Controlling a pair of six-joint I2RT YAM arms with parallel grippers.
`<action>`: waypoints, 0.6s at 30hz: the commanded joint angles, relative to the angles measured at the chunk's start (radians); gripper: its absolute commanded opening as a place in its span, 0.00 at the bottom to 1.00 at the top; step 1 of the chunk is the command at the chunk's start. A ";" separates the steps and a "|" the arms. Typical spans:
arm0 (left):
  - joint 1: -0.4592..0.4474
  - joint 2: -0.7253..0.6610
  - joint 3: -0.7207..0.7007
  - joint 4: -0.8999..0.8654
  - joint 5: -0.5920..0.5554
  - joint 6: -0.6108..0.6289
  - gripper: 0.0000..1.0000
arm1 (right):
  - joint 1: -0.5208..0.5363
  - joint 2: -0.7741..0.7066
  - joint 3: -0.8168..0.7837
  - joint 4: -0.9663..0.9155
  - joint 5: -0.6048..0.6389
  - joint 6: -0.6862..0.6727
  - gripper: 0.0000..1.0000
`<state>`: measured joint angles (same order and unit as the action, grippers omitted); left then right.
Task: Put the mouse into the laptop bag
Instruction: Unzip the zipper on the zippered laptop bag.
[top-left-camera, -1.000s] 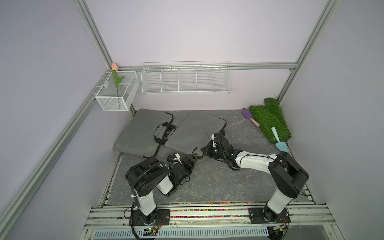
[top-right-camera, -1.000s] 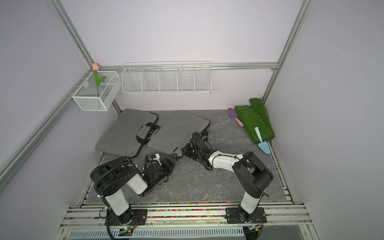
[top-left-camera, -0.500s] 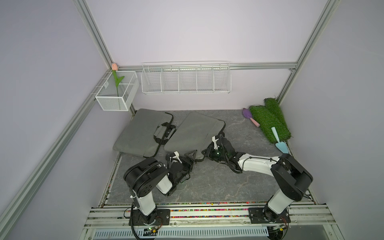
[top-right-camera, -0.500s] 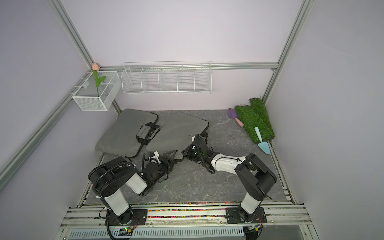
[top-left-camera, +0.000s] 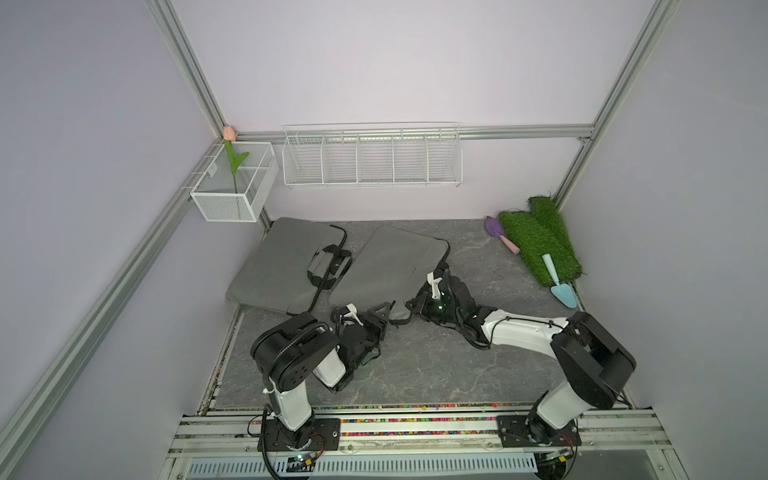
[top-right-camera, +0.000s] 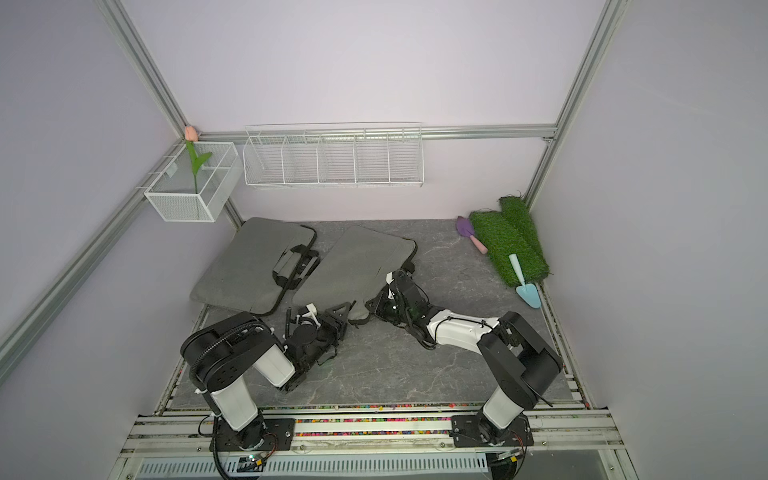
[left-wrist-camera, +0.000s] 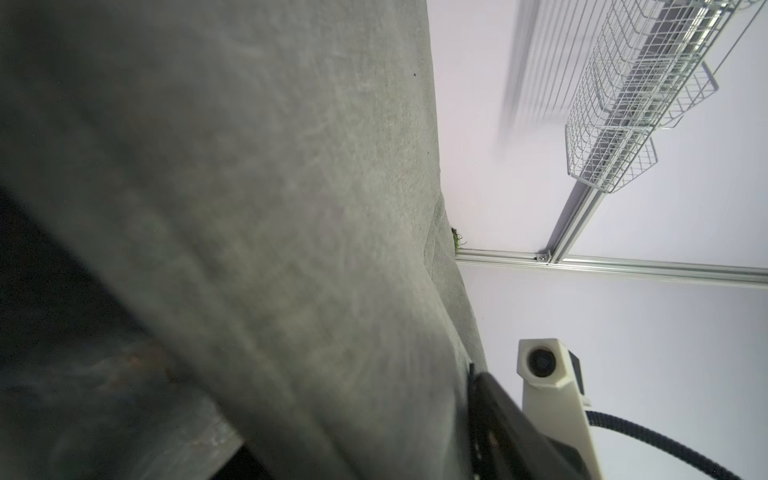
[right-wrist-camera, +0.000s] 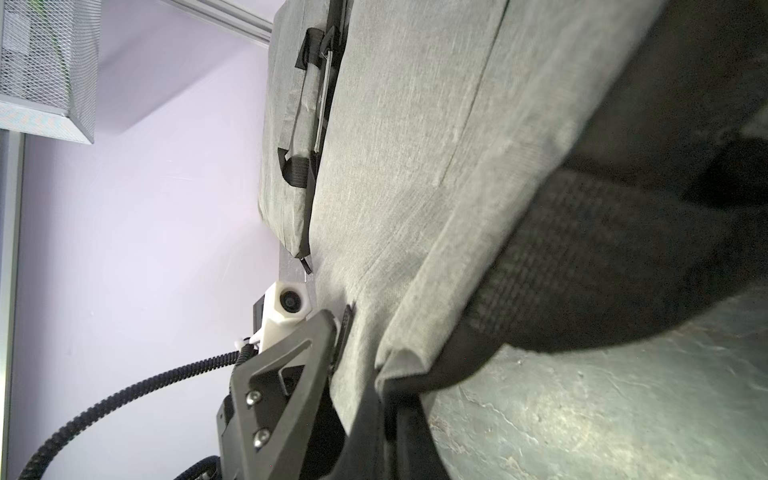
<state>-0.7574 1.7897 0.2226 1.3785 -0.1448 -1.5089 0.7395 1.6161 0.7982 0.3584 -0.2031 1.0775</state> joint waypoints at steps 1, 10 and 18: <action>0.007 0.030 0.020 0.034 -0.012 -0.020 0.43 | 0.003 -0.045 -0.010 0.093 -0.058 0.016 0.07; 0.006 0.005 0.026 0.033 -0.004 -0.026 0.11 | -0.006 -0.048 -0.012 0.051 -0.031 -0.015 0.26; 0.004 -0.037 0.067 -0.034 0.020 -0.027 0.01 | -0.013 -0.157 0.008 -0.204 0.081 -0.213 0.55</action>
<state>-0.7528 1.7981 0.2375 1.3167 -0.1410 -1.5326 0.7334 1.5280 0.7887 0.2317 -0.1741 0.9596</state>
